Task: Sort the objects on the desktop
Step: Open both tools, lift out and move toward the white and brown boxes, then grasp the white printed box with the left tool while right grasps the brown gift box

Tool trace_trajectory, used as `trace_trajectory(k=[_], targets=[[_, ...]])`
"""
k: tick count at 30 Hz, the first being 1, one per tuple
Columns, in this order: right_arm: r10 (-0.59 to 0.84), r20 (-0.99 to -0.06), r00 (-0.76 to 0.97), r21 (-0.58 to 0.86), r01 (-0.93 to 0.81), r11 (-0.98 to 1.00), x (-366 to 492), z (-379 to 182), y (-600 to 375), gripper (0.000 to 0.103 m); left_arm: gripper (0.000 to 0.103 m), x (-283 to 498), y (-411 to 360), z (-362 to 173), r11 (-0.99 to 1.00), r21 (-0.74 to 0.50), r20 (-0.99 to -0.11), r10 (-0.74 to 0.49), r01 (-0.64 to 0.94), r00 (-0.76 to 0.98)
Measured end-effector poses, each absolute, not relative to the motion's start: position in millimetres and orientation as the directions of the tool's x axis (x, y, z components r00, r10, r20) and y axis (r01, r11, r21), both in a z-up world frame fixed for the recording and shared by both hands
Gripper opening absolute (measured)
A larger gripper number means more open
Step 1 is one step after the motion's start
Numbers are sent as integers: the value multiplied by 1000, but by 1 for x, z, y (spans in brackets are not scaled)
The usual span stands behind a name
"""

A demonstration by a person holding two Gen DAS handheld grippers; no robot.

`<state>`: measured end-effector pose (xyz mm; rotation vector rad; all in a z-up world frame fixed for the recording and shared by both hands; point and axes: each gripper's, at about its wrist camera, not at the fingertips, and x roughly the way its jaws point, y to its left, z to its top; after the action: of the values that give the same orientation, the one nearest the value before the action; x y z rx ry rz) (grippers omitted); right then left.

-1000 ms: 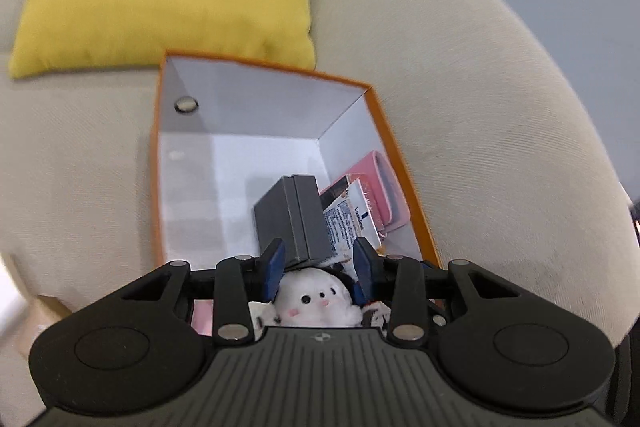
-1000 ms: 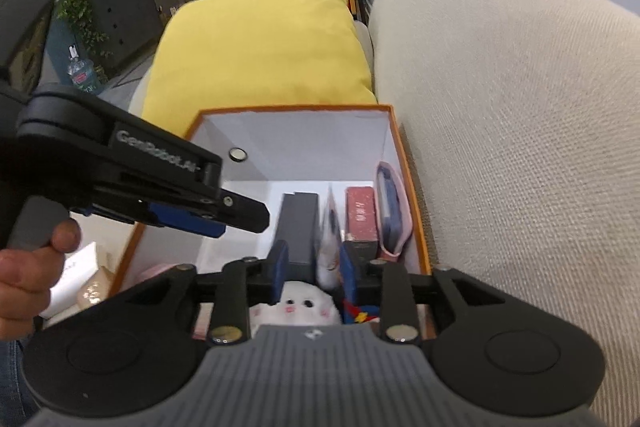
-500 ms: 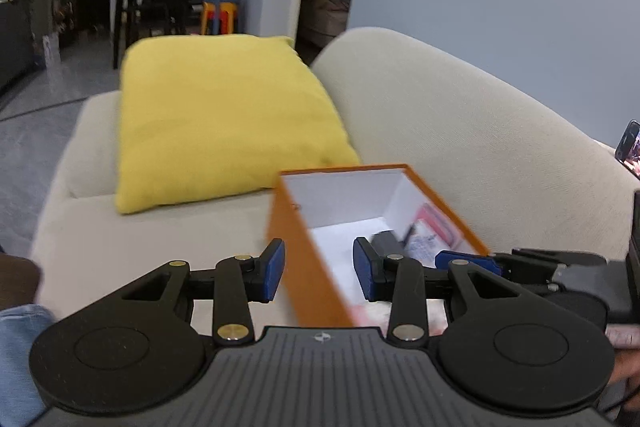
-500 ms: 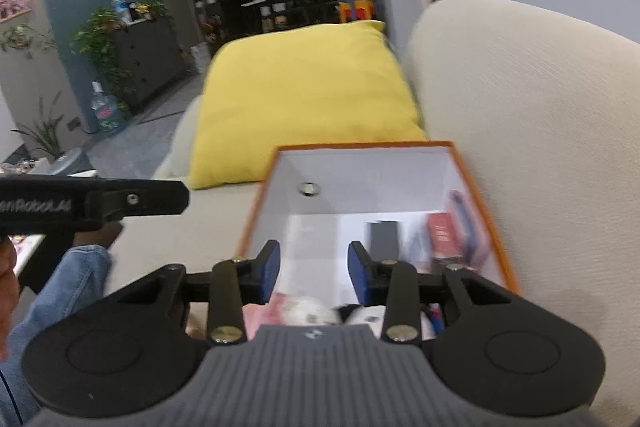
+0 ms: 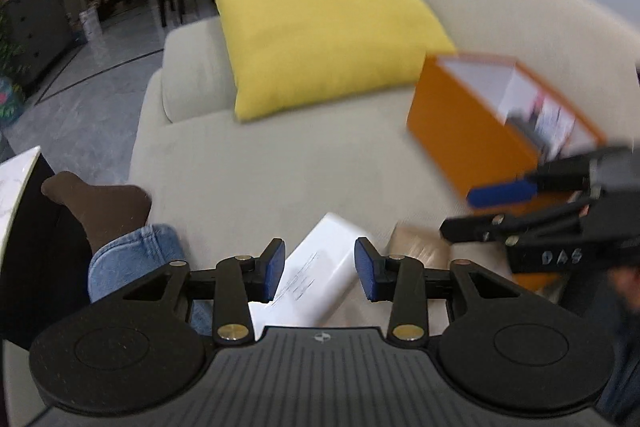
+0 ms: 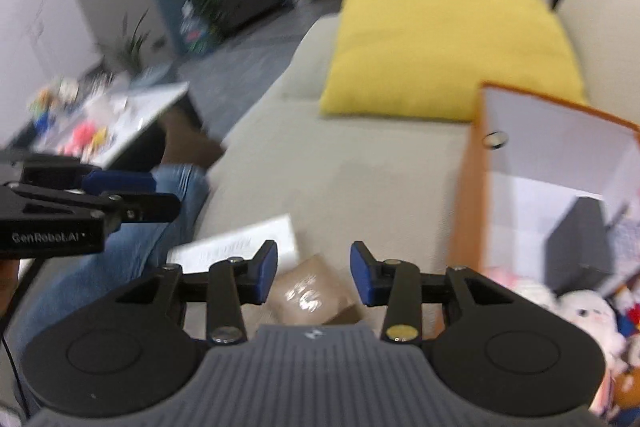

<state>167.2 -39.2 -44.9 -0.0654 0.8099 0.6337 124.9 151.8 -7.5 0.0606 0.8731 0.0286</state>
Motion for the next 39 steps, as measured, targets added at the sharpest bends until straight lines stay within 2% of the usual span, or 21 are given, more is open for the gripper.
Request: trace_trajectory(k=[4,6,12,17,27,29,32,35,39], targets=[[457,-760,463,101,-610,786,176,-63,-21,52,49,130,153,-29,989,115,-803,36,96,595],[436,-788,434,75,-635,769,180,-71,-15,59,49,135,149,-40,980,131,-829,25,150,559],[400,-815,419,-30,-721,692,171,-78,-2,58,49,135,130,-75,919,250,-855,63,304,515],[380,-831,407,-85,-766,637,163,-88,13,58,50,134,125,-96,872,361,-843,154,330,515],[346,-819,458,-200,-793,576,159,-95,20,64,68,143,125,-113,832,439,-837,241,339,492],[331,-821,465,-221,-793,567,160,-95,22,63,68,146,128,-111,836,428,-842,230,344,487],[351,-834,425,-175,-809,561,169,-89,19,59,68,152,139,-101,859,364,-864,168,359,474],[343,-867,362,-132,-830,542,181,-87,19,59,68,163,151,-91,879,256,-904,70,403,421],[324,-898,299,-93,-847,524,198,-87,21,60,68,180,160,-88,876,214,-928,44,433,369]])
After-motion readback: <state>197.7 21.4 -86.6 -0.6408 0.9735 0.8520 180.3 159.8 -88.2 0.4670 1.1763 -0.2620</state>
